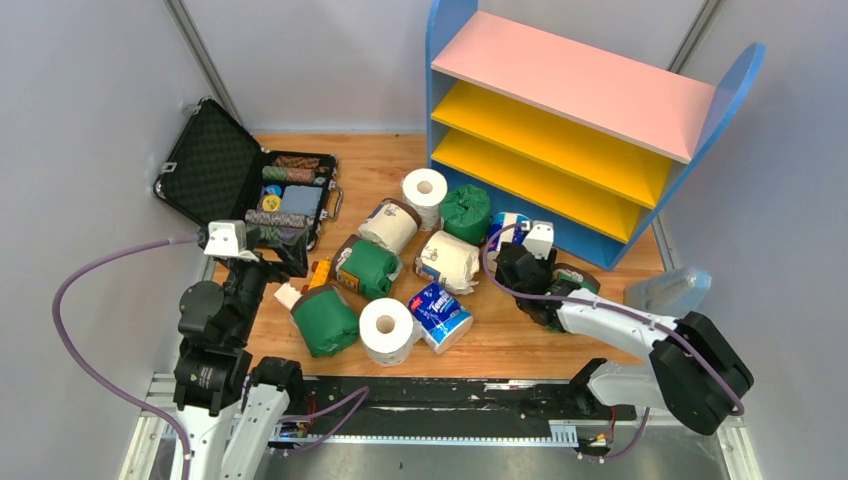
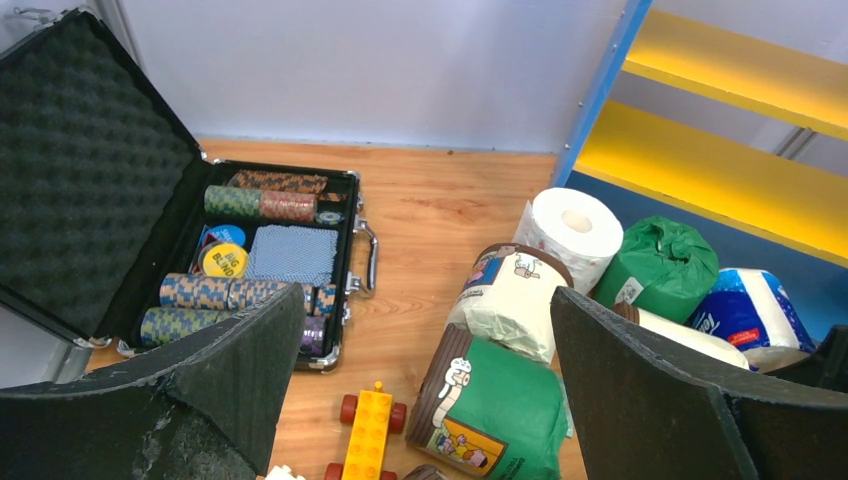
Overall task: Place and organize the paper towels onto the shelf
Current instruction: Adjust the paper towel at the center of the board.
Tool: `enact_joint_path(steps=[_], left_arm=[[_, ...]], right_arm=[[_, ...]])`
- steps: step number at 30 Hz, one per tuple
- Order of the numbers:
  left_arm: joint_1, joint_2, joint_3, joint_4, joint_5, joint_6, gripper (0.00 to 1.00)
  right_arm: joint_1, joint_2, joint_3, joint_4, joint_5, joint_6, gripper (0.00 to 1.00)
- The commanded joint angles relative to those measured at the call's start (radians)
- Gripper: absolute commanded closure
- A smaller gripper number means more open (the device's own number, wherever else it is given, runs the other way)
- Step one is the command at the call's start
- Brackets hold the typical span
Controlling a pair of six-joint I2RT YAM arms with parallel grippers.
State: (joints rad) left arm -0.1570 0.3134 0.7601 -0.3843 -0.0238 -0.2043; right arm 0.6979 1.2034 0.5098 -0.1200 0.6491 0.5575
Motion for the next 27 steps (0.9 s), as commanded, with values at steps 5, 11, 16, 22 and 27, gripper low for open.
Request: enact_joint_path(steps=[5,11,16,22,27], left_arm=[[0.0,0.013,0.007,0.019,0.001,0.006,0.0],[0.0,0.016,0.006,0.018,0.003,0.006,0.0],[-0.001,0.02,0.006,0.019,0.004,0.006,0.0],[0.0,0.022,0.007,0.018,0.004,0.008,0.0],[0.0,0.026,0.007,0.016,0.004,0.008,0.0]], right_arm=[[-0.006,0.061,-0.001,0.195,0.084,-0.033,0.35],[-0.014,0.063,-0.029,0.352,0.062,-0.14,0.38],[-0.034,0.071,-0.036,0.411,0.067,-0.18,0.44],[-0.059,0.12,-0.023,0.489,0.056,-0.232,0.44],[-0.06,0.187,0.008,0.477,0.051,-0.224,0.43]])
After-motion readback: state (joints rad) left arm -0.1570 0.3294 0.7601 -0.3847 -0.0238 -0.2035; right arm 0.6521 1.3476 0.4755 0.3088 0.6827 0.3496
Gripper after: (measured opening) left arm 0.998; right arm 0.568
